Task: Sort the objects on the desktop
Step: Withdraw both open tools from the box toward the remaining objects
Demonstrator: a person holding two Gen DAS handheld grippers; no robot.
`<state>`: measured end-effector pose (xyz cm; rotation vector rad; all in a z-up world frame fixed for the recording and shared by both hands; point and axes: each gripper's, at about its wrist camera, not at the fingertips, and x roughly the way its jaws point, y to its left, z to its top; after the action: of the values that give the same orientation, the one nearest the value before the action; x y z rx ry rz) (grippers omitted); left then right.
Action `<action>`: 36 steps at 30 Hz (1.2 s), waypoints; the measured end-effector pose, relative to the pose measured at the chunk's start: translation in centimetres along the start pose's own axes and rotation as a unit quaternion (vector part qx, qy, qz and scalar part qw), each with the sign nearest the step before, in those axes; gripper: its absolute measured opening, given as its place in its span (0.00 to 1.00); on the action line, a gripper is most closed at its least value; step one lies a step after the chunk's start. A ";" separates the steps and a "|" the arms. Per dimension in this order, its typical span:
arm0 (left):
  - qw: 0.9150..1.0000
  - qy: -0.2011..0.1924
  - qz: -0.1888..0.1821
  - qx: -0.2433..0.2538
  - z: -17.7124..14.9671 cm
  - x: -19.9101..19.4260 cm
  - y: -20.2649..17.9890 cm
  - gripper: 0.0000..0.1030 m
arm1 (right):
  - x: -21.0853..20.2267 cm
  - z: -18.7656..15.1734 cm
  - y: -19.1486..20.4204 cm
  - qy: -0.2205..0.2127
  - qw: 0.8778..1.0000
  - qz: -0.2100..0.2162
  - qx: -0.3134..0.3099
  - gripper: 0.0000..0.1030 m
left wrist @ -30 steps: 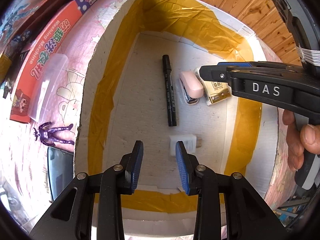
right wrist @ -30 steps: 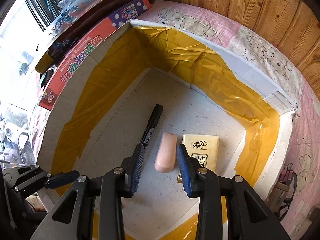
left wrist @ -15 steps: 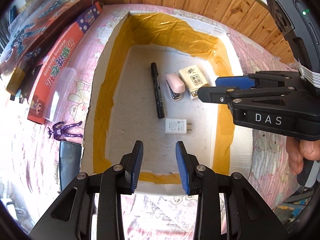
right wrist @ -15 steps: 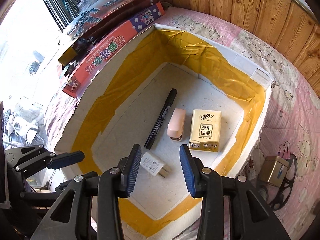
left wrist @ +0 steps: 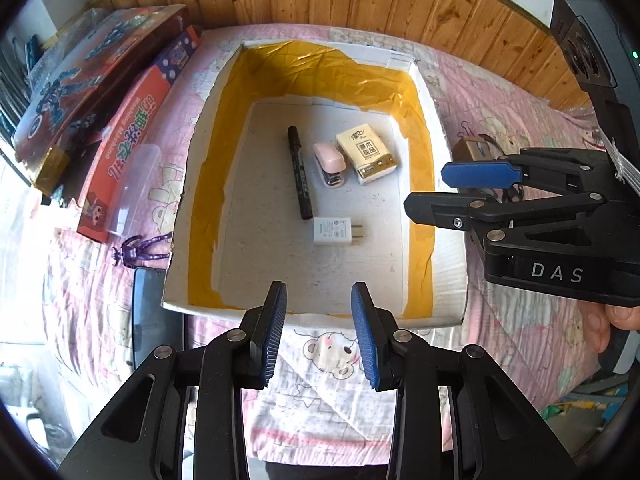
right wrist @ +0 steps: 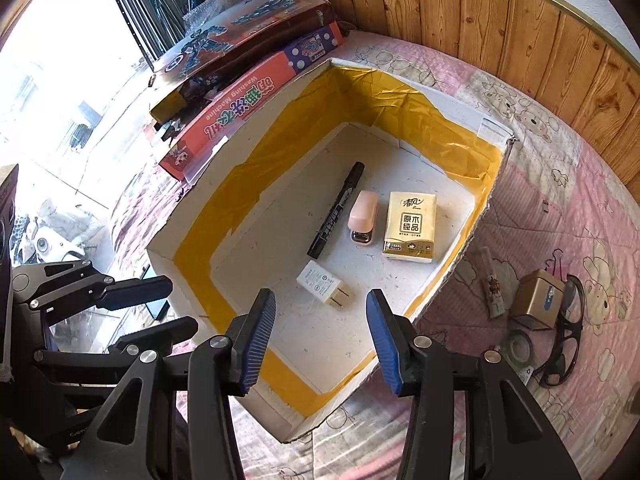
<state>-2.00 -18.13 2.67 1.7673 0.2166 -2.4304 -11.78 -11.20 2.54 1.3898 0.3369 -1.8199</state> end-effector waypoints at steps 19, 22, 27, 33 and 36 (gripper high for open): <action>0.996 -0.071 0.027 0.045 -2.8 -3.3 -3.1 0.36 | -5.0 -5.3 1.2 -0.109 0.993 -0.008 -0.035 0.56; 0.993 -0.097 0.031 0.061 -3.5 -3.9 -4.0 0.36 | -5.4 -6.5 1.0 -0.136 0.990 -0.013 -0.033 0.56; 0.990 -0.113 0.025 0.084 -4.5 -4.0 -5.9 0.37 | -6.2 -9.2 0.3 -0.191 0.981 -0.007 -0.024 0.56; 0.987 -0.123 -0.010 0.104 -5.0 -3.6 -9.2 0.37 | -7.5 -12.5 -1.9 -0.248 0.969 0.002 0.011 0.56; 0.984 -0.130 -0.036 0.113 -5.1 -3.5 -11.1 0.37 | -8.4 -14.4 -3.5 -0.273 0.961 0.005 0.037 0.56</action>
<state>1.79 -6.22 4.84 1.5172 -0.0248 -2.8009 -3.85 3.83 4.02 0.8755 -0.0278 -2.1318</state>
